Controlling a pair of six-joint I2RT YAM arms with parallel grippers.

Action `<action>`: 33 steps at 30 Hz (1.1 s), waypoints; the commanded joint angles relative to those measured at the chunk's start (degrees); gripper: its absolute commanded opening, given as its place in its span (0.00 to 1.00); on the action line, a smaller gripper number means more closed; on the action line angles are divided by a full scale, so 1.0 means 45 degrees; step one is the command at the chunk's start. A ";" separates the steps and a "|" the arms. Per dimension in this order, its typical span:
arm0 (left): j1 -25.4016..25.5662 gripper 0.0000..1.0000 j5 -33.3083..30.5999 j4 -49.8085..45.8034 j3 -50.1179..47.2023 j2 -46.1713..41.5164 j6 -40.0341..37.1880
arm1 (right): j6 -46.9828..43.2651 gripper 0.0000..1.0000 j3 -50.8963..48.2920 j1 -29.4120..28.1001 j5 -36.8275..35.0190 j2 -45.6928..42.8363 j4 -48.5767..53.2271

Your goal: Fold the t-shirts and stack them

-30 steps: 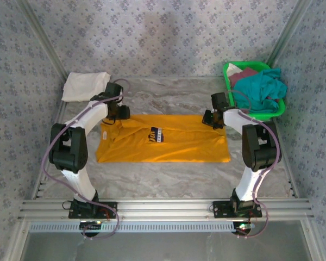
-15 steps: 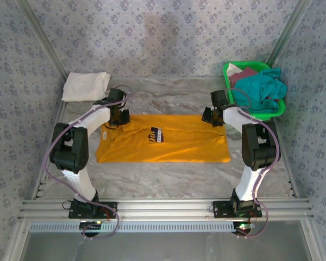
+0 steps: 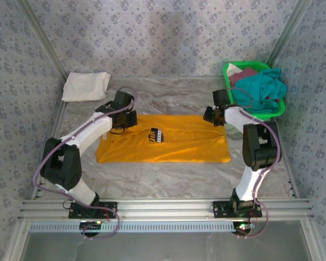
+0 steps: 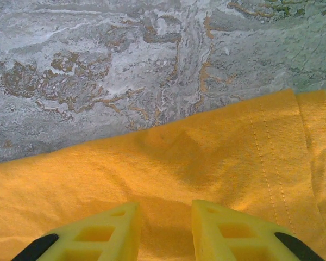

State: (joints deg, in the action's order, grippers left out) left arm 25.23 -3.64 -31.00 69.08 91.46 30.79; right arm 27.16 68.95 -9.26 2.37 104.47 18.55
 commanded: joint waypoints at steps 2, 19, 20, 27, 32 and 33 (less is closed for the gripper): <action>0.0734 0.00 -0.0222 -0.0159 -0.0993 -0.0066 0.0647 | -0.0095 0.32 -0.0462 0.0052 0.0028 -0.0479 0.0126; 0.2216 0.26 -0.2641 -0.2526 -0.0655 -0.1603 -0.0178 | -0.0130 0.35 -0.0947 -0.0002 0.0260 -0.0678 -0.0079; 0.2163 0.41 -0.2813 -0.2650 -0.0539 -0.1731 -0.0237 | -0.0136 0.35 -0.0932 -0.0023 0.0274 -0.0671 -0.0069; -0.0763 0.52 -0.0293 -0.1467 -0.1767 -0.3105 0.0088 | -0.0352 0.35 -0.0937 -0.0608 0.0500 -0.0958 -0.0052; -0.3414 0.48 0.1219 -0.0943 -0.3334 -0.3045 0.0018 | -0.1166 0.36 -0.0253 -0.2164 0.3628 -0.1103 -0.0157; -0.3714 0.47 0.1371 -0.0844 -0.3531 -0.2889 -0.0158 | -0.1045 0.36 0.0252 -0.2625 0.4534 -0.0941 -0.0160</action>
State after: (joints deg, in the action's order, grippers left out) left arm 10.92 -3.29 -35.83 55.99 77.62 31.14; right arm 24.32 65.93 -16.64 10.87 100.99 17.89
